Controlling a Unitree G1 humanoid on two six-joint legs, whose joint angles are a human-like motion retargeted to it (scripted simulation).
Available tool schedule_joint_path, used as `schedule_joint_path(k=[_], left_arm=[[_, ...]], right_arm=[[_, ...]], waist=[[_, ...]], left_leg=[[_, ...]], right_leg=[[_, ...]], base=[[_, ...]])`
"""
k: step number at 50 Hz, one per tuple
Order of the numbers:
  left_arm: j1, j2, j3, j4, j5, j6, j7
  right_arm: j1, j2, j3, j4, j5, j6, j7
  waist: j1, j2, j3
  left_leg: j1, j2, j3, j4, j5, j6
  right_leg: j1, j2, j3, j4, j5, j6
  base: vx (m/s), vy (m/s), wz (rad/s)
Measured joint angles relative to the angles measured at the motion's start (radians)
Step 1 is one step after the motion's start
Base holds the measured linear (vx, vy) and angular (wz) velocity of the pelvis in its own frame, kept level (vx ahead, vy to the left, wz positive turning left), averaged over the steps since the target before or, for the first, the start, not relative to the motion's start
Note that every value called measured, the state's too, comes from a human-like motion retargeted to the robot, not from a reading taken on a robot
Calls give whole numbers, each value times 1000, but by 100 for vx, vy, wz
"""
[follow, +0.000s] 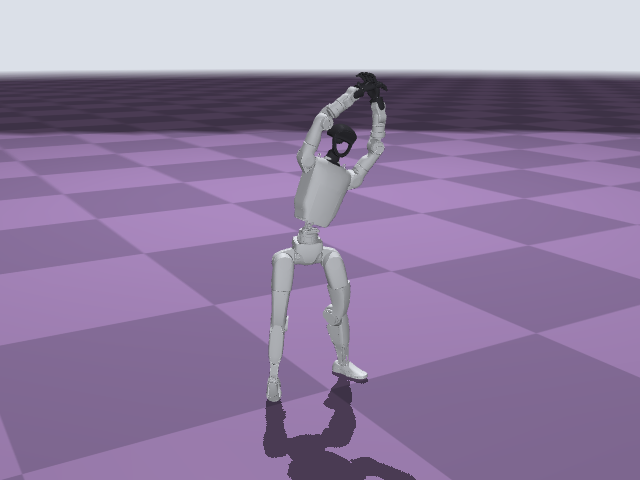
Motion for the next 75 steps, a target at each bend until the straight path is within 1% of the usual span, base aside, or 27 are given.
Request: schedule_joint_path(k=[5, 15, 20, 25, 30, 38, 50, 56, 62, 67, 75], left_arm=[[47, 38, 0, -13, -11, -8, 2], [153, 203, 0, -51, -65, -18, -24], [172, 243, 0, -59, -107, -28, -40], [191, 264, 0, -68, -149, -30, -58], [202, 269, 0, -72, -163, -30, -68], [205, 252, 0, -69, -161, -37, -65], [180, 152, 0, -52, -83, -50, -39], [159, 119, 0, -38, -38, -48, -32], [152, 91, 0, -39, 19, -42, -20], [134, 61, 0, -28, 45, -46, -5], [88, 8, 0, -1, 88, -57, 20]], right_arm=[[28, 29, 11, -14, 3, 2, 3], [75, 158, 12, -51, -29, 11, -2], [66, 200, 12, -53, -40, 16, -3], [65, 216, 12, -56, -42, 35, 12], [69, 218, 12, -55, -41, 48, 23], [73, 202, 12, -56, -59, 44, 20], [89, 110, 12, -52, -64, 28, 10], [94, 81, 11, -49, -52, 25, 12], [120, 18, 12, -80, -39, 15, 12], [110, -6, 12, -75, -45, 9, 7], [90, -40, 12, -77, -101, -39, -42]], waist=[[60, -63, 21], [172, -67, 80], [202, -67, 112], [215, -67, 135], [223, -67, 151], [231, -67, 168], [237, -62, 166], [207, 0, 150], [151, 64, 107], [109, 126, 77], [49, 246, 52]], left_leg=[[-1, 7, 0, -3, -2, 6], [33, 40, 14, -6, -10, 12], [43, 43, 16, -3, -15, 6], [45, 33, 8, 3, -25, 8], [35, 16, -9, 8, -32, 8], [-1, -19, -51, -12, -22, 0], [-87, -91, -130, -44, 7, -28], [-126, -134, -163, -46, 23, -29], [-141, -161, -181, -46, 29, -29], [-144, -169, -179, -46, 31, -29], [-118, -169, -166, -46, 32, -29]], right_leg=[[-4, 8, 1, 2, 3, 0], [16, 48, 7, 2, 22, 0], [24, 51, 7, 3, 33, 0], [32, 36, 5, 5, 38, 0], [35, 14, -6, 5, 40, 0], [26, -23, -41, 1, 37, 0], [-8, -98, -106, -8, 27, 0], [-23, -138, -130, -5, 32, 0], [-28, -166, -140, 3, 25, 0], [-34, -174, -136, 7, 22, 0], [-20, -174, -123, 15, 15, 0]], base=[[0, 0, 0], [0, 0, 0], [-1, 4, 0], [-1, 9, 7], [-2, 9, 16], [-3, 6, 27], [-5, 6, 37], [-9, 9, 32], [-5, 6, 17], [0, 0, 0], [0, 0, 0]])
